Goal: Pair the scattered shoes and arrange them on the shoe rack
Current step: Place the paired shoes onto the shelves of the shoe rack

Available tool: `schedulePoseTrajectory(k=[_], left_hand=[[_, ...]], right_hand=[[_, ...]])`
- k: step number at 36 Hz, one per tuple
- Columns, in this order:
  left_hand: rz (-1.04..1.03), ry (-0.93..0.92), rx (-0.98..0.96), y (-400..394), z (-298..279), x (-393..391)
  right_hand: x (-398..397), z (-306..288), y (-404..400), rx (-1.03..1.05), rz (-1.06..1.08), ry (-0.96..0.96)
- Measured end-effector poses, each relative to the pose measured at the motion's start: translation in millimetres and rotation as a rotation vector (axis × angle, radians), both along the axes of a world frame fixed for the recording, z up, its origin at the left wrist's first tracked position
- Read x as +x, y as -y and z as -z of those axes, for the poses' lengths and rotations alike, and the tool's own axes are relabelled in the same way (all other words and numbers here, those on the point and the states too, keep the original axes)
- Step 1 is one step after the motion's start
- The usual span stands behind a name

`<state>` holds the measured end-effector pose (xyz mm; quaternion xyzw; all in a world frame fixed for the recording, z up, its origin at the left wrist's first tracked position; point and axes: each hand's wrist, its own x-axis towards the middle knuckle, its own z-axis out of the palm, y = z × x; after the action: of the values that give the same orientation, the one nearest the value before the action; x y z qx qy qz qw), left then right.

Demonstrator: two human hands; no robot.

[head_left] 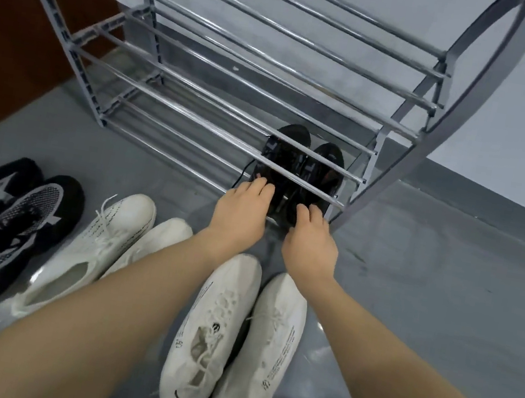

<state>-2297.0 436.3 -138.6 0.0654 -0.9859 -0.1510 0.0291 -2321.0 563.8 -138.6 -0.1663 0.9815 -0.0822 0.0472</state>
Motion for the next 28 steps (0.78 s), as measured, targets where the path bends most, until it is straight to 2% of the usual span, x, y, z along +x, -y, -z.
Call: schedulePoseTrajectory(k=[6, 19, 23, 28], left_hand=[[-0.027, 0.07, 0.005, -0.6, -87.8, 22.9], [-0.065, 0.125, 0.183, 21.5, -325.2, 33.6], [-0.053, 0.142, 0.219, 21.4, -368.3, 26.5], [-0.07, 0.164, 0.295, 9.5, -377.0, -8.9]], right_hand=[[21.1, -86.7, -4.8, -0.011, -0.034, 0.041], [26.5, -320.7, 7.2, -0.212, 0.149, 0.043], [14.9, -366.0, 7.4, -0.232, 0.062, -0.046], [-33.6, -374.2, -3.3, -0.287, 0.201, -0.108]])
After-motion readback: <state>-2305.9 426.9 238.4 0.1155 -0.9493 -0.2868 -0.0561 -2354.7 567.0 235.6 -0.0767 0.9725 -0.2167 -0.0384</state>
